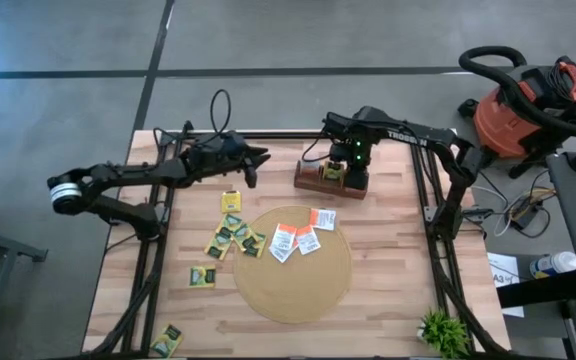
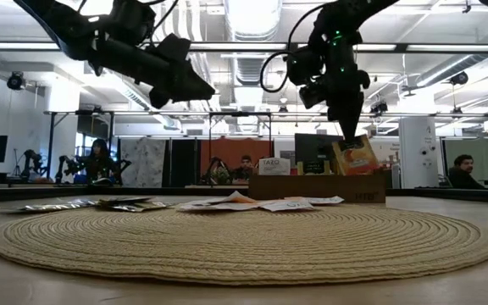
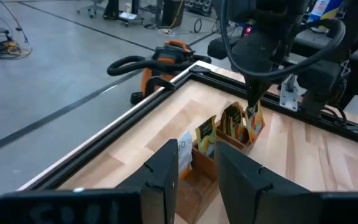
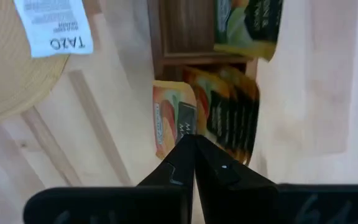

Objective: Pick & Place Tea
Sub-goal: Put the mango tea bag into the right section of the wooden organizer

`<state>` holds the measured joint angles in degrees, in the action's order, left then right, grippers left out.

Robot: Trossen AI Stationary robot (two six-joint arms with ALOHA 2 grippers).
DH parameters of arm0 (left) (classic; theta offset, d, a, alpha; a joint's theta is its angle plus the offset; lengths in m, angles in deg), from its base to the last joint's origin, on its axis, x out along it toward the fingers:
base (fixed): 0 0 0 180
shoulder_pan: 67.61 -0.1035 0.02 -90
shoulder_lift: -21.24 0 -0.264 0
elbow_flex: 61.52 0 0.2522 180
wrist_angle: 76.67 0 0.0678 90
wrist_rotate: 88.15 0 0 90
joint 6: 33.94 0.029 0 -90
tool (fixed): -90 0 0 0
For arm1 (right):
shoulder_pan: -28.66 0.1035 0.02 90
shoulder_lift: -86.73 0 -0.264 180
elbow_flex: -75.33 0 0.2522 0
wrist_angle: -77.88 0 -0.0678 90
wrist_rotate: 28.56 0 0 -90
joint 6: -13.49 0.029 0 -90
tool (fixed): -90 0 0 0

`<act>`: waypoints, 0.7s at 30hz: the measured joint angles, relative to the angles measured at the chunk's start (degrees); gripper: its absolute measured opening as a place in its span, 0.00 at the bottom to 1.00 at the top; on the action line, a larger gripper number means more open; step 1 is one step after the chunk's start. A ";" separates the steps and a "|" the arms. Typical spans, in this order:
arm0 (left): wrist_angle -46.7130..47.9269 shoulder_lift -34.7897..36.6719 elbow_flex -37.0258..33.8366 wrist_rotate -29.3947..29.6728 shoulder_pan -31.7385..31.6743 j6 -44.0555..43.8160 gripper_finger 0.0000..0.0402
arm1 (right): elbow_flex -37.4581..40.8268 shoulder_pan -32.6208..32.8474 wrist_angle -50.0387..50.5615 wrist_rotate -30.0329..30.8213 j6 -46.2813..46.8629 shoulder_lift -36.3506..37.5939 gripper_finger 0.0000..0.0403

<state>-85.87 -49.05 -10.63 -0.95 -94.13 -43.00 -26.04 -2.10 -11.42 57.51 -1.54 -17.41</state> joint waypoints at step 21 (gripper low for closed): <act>-0.12 -0.08 0.02 1.47 0.00 -0.57 0.25 | 1.60 -1.25 -2.38 1.15 0.04 0.14 0.02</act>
<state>-85.98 -49.13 -10.61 0.53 -94.13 -43.57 -24.45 -3.35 -13.80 58.65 -1.50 -17.27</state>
